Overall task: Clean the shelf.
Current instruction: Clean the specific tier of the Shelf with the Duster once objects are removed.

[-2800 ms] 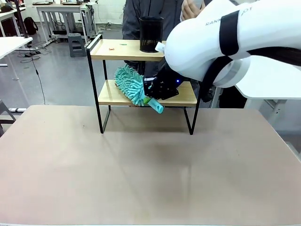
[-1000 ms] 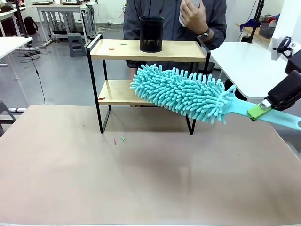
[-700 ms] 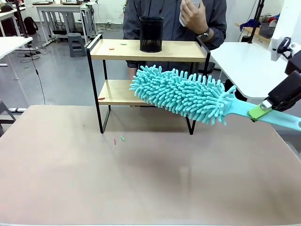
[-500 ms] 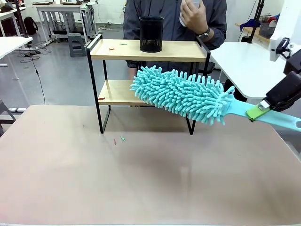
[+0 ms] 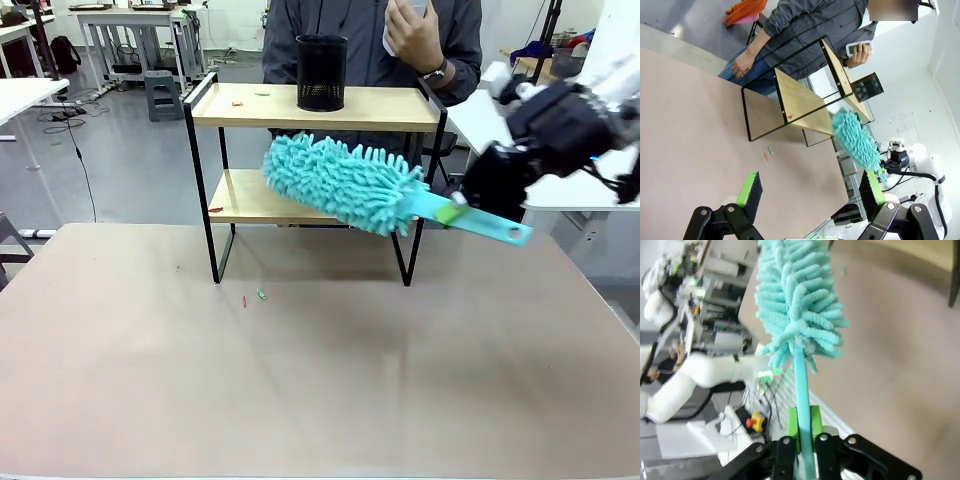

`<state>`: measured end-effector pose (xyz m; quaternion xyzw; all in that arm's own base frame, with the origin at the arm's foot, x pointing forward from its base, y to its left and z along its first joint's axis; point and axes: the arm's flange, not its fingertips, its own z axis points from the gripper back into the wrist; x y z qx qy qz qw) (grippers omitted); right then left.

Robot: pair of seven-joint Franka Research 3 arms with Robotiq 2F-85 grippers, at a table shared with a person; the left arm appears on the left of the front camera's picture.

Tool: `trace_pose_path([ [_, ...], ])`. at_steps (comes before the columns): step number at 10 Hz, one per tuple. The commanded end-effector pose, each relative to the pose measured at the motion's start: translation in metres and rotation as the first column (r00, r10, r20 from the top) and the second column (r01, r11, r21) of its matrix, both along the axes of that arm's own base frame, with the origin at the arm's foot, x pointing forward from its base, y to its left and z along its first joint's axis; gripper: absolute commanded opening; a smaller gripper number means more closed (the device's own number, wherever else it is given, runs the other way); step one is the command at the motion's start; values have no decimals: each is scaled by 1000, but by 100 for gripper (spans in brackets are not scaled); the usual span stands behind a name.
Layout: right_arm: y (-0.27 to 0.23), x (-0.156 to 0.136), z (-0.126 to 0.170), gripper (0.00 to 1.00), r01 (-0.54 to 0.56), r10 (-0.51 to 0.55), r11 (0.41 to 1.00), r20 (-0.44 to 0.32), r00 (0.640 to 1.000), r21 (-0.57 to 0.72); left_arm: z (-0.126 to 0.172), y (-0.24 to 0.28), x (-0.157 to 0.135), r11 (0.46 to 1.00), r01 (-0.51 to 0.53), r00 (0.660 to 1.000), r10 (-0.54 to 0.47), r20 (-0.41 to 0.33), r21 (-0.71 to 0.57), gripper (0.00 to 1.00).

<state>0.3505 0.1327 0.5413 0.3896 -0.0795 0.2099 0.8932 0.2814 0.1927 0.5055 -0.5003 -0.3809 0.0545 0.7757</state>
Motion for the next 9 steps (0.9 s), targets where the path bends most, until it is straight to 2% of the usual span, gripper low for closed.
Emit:
trace_pose_path([
  [1, 33, 37, 2, 12, 93, -93, 996, 17, 996, -3, 1, -2, 1, 1000, -1, 1000, 1, 27, 0, 100],
  [3, 58, 64, -9, 12, 100, -101, 995, -40, 994, -12, 1, -2, 1, 1000, -1, 1000, 1, 27, 0, 100],
  [5, 84, 82, -18, 12, 155, -155, 988, -27, 987, -7, 1, -2, 1, 1000, -1, 1000, 1, 27, 0, 100],
  [9, 130, 99, -36, 12, 124, -126, 992, -37, 991, -34, 1, -2, 1, 1000, -1, 1000, 1, 27, 0, 100],
])
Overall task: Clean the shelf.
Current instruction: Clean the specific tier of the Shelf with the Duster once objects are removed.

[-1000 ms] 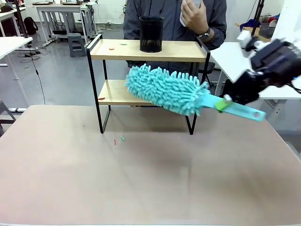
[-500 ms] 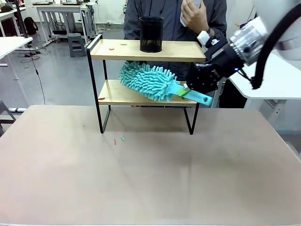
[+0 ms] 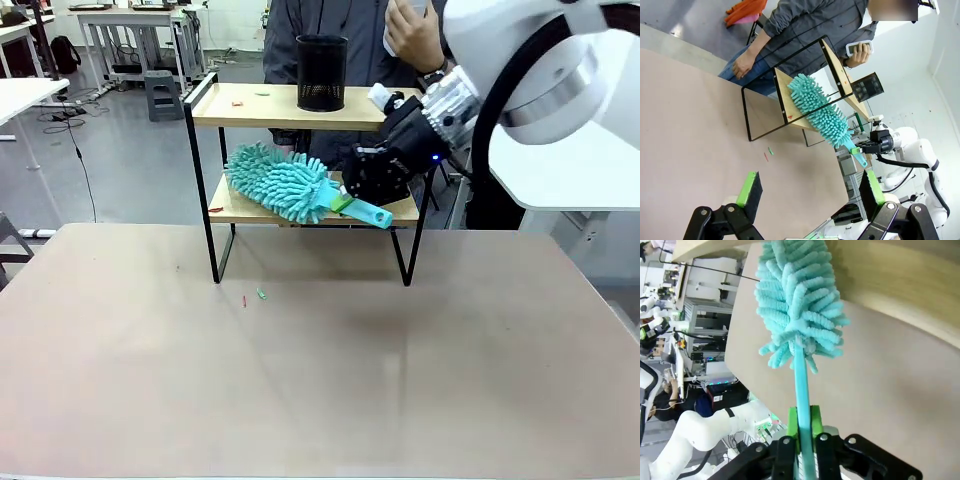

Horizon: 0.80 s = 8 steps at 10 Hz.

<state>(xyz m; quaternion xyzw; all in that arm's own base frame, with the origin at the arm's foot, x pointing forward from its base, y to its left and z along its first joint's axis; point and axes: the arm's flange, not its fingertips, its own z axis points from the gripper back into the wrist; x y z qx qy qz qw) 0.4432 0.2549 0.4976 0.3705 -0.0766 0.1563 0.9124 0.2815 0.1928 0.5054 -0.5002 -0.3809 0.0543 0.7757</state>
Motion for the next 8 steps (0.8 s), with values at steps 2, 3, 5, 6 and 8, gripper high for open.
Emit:
trace_pose_path([
  [2, 19, 0, 7, 12, -49, 49, 999, -20, 999, 4, 1, -2, 1, 1000, -1, 1000, 1, 27, -1, 100],
  [3, 21, -6, 7, 12, -113, 112, 993, -50, 992, -16, 1, -2, 1, 1000, -1, 1000, 1, 27, -1, 100],
  [5, 12, -18, 12, 12, -218, 211, 974, -102, 972, -67, 1, -2, 1, 1000, -1, 1000, 1, 27, -1, 100],
  [6, -1, -27, 16, 12, -227, 214, 968, -118, 970, -108, 1, -2, 1, 1000, -1, 1000, 1, 27, -1, 100],
  [8, -41, -56, 33, 12, -238, 217, 962, -154, 964, -134, 1, -2, 1, 1000, -1, 1000, 1, 27, -1, 100],
])
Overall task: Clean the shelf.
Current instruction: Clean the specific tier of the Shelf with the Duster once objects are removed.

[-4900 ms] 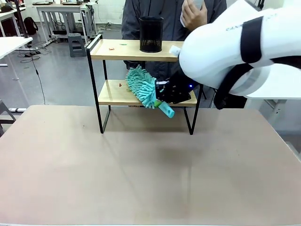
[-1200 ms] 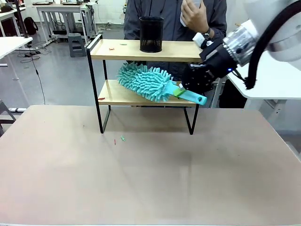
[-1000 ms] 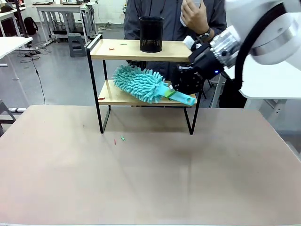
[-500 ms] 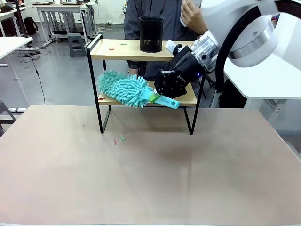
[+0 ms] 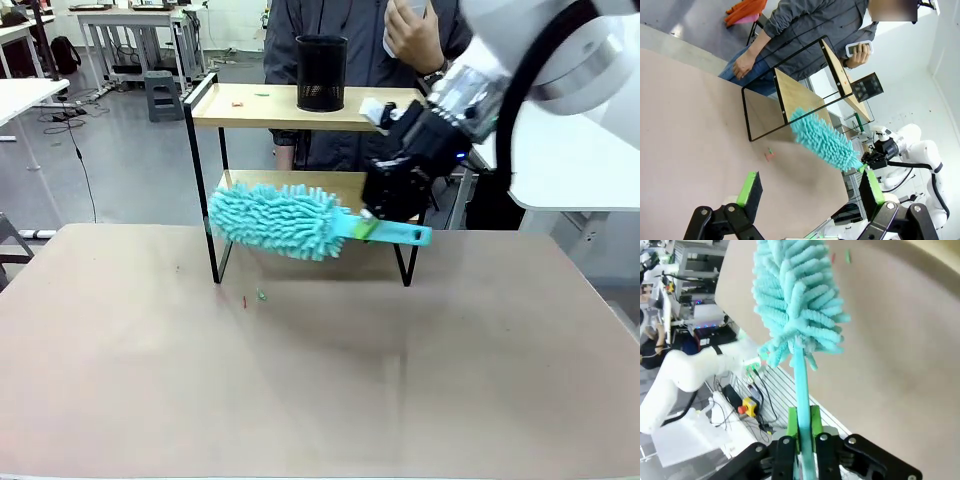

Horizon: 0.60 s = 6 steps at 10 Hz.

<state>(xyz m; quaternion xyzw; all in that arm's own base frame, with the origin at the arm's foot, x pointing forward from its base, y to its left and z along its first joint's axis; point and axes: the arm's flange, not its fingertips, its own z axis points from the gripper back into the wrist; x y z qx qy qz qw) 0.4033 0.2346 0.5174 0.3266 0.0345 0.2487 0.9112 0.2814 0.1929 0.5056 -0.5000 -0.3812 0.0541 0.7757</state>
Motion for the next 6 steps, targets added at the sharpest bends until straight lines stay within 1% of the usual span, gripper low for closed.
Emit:
trace_pose_path([
  [1, -36, -35, 20, 12, -24, 24, 1000, -59, 998, 11, 1, -2, 1, 1000, -1, 1000, 1, 26, -1, 100],
  [2, -50, -54, 26, 12, -62, 67, 997, -93, 993, 52, 1, -2, 1, 1000, -1, 1000, 1, 26, -1, 100],
  [3, -70, -67, 35, 12, -62, 75, 989, -92, 993, 137, 1, -2, 1, 1000, -1, 1000, 1, 26, -1, 100],
  [4, -90, -73, 40, 12, -53, 70, 980, -83, 994, 192, 1, -2, 1, 1000, -1, 1000, 1, 26, -1, 100],
  [6, -126, -89, 43, 12, -113, 149, 954, -111, 983, 278, 1, -2, 1, 1000, -1, 1000, 1, 26, -1, 100],
])
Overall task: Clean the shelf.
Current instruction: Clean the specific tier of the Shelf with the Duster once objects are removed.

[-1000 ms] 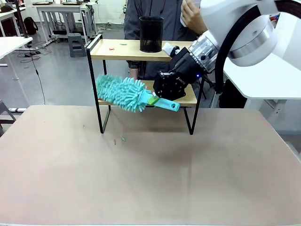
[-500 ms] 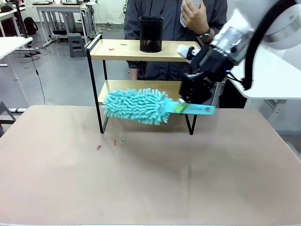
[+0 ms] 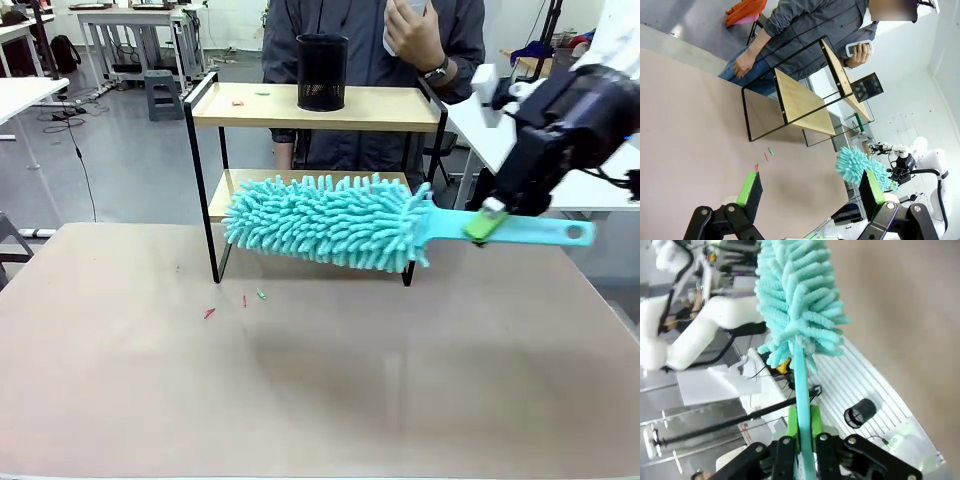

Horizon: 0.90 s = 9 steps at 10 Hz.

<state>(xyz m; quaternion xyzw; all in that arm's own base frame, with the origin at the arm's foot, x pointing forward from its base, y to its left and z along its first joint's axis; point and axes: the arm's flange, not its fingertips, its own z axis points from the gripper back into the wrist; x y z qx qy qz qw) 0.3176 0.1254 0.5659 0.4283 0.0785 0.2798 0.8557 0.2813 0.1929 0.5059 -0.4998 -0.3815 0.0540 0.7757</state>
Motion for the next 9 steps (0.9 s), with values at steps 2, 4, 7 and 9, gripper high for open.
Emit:
trace_pose_path([
  [2, -108, -43, 7, 12, 136, -140, 969, 8, 990, 205, 1, -2, 1, 1000, -1, 1000, 1, 26, -2, 100],
  [4, -201, -90, 2, 12, 469, -500, 831, 30, 866, 300, 1, -2, 1, 1000, -1, 1000, 1, 26, -2, 100],
  [7, -273, -82, -65, 12, 830, -859, 501, 19, 512, 246, 1, -2, 1, 1000, -1, 1000, 1, 26, -2, 100],
  [9, -268, -40, -98, 12, 890, -909, 406, -9, 416, 207, 1, -2, 1, 1000, -1, 1000, 1, 26, -2, 100],
])
